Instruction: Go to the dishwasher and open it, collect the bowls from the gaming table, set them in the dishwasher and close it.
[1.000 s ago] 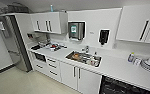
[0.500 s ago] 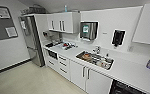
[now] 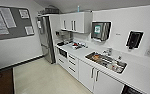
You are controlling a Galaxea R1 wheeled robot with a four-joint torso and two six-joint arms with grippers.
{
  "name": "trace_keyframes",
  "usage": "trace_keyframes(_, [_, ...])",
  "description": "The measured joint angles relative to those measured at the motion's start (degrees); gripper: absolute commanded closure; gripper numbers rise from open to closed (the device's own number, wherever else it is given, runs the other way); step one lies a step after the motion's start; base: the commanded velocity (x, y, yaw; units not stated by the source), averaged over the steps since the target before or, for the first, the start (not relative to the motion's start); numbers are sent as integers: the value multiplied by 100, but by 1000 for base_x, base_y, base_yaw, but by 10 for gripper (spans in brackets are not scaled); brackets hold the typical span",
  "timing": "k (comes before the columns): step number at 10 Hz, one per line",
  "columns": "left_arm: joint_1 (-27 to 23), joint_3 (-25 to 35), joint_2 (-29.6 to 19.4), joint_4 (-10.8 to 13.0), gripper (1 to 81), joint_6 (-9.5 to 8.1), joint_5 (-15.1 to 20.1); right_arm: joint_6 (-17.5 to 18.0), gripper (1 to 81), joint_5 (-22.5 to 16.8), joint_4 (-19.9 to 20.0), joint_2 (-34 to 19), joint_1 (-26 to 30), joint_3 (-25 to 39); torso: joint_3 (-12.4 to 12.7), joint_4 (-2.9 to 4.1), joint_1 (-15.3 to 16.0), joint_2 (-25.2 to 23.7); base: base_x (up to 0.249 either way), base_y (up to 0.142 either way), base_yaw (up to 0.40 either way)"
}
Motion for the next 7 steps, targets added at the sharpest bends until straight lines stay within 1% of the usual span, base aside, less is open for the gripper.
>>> trace_keyframes(7, [-93, 0, -1, 7, 10, 22, -4, 0, 10, -5, -1, -13, -17, 0, 0, 0, 0, 0, 0, 0, 348])
